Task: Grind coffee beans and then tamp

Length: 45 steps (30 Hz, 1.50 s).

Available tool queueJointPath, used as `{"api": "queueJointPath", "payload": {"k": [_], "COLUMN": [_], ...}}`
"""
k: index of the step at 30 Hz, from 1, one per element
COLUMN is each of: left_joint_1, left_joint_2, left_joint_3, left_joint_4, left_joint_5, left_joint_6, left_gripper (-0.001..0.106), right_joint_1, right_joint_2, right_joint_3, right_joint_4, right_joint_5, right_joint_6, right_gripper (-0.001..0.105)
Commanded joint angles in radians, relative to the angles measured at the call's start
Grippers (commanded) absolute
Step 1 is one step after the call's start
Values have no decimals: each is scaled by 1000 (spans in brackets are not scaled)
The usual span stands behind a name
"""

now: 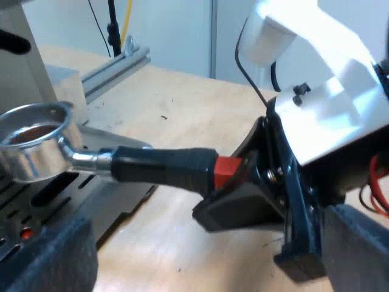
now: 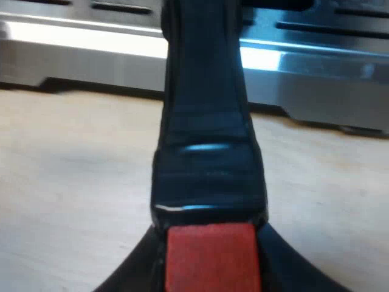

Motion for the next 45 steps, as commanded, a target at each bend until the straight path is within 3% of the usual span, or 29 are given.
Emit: {"api": "queueJointPath", "payload": {"k": [1, 8, 10, 23, 27, 34, 38, 43, 45], "left_joint_1": [-4, -4, -4, -4, -4, -4, -4, -4, -4], "left_joint_2": [-54, -155, -184, -199, -199, -199, -199, -199, -196], "left_joint_3": [-26, -45, -65, -170, -170, -170, -170, -170, -170], "left_joint_4": [52, 103, 172, 348, 348, 388, 413, 425, 429], "left_joint_5": [12, 12, 12, -26, -96, -100, -100, -100, -100], "left_joint_6": [-15, -15, -15, -15, -9, -7, -7, -7, -7], "left_gripper": [77, 77, 77, 77, 77, 77, 77, 77, 77], "right_joint_1": [-3, 16, 44, 214, 218, 218, 215, 213, 197], "right_joint_2": [-66, -183, -218, -306, -353, -472, -526, -543, -543], "right_joint_3": [7, 66, 86, 88, 92, 175, 233, 295, 318], "right_joint_4": [25, 75, 84, 230, 260, 203, 186, 97, 59], "right_joint_5": [41, 13, 8, 8, -22, -115, -135, -149, -159], "right_joint_6": [10, 5, 5, -21, -106, -247, -263, -351, -355], "right_gripper": [0, 0, 0, 0, 0, 0, 0, 0, 0]}}
